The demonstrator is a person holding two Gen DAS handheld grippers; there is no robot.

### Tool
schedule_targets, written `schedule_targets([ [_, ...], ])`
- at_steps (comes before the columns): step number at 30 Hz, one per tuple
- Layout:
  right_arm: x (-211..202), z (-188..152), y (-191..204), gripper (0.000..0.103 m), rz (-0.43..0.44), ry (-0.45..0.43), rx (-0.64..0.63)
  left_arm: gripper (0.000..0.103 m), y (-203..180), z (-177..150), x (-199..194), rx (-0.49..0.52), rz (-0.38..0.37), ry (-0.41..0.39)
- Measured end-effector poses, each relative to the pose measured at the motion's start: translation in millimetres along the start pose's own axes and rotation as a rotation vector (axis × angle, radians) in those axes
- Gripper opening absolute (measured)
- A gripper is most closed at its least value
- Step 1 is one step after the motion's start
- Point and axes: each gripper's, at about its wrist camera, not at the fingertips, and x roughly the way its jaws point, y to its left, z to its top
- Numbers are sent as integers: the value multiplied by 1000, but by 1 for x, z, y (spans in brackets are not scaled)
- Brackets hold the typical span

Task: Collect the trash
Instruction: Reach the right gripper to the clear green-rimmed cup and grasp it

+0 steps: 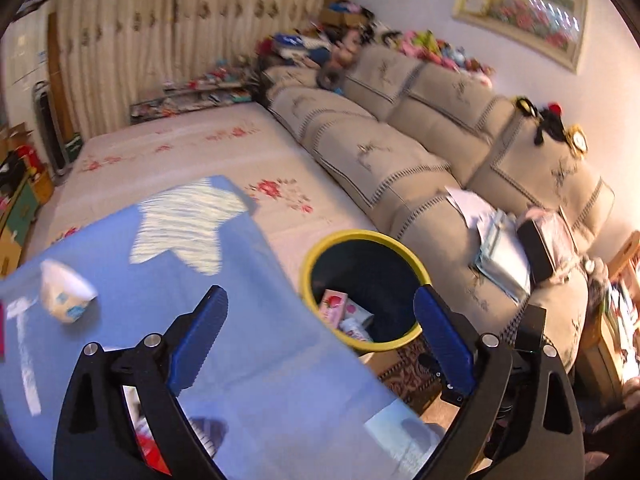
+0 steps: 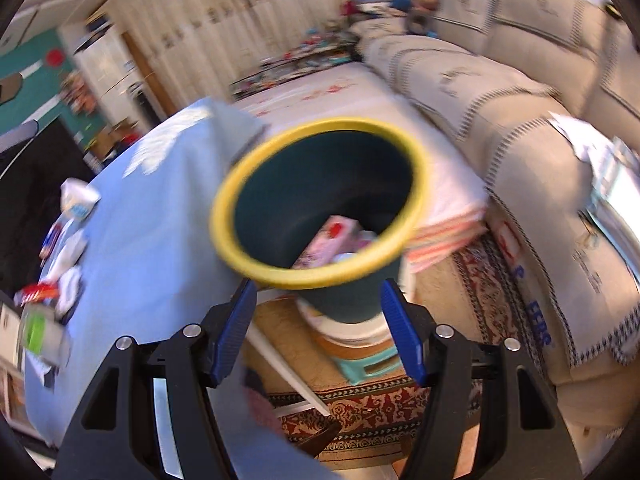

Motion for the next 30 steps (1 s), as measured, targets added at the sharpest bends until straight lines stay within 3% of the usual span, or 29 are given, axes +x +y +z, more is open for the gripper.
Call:
schedule_targets([
  [4,-2,-5,55,61,96,6,-122,94,50,-34,-57,-109,84,-87],
  [8,-7,-14,116,61,239,28,-260,96,101,-82,-107,-243,149,-154],
  [12,-17,-24,168,61,406,42,-391,96,132,-131,-143,-311,247,-212],
  [14,-22,-29,190,68,441,32,-442,96,143,-150,-155,-334,288,-220],
  [16,-23,-35,208,74,457,27,-494,96,151,-167,-163,-351,321,-212],
  [21,-9,-48,252,74,431,40,-586,97,170,-197,-173,-418,353,-206],
  [25,3,-56,264,74,376,46,-613,96,174,-211,-171,-446,351,-204],
  [30,16,-53,267,74,372,69,-574,97,169,-213,-165,-435,348,-191],
])
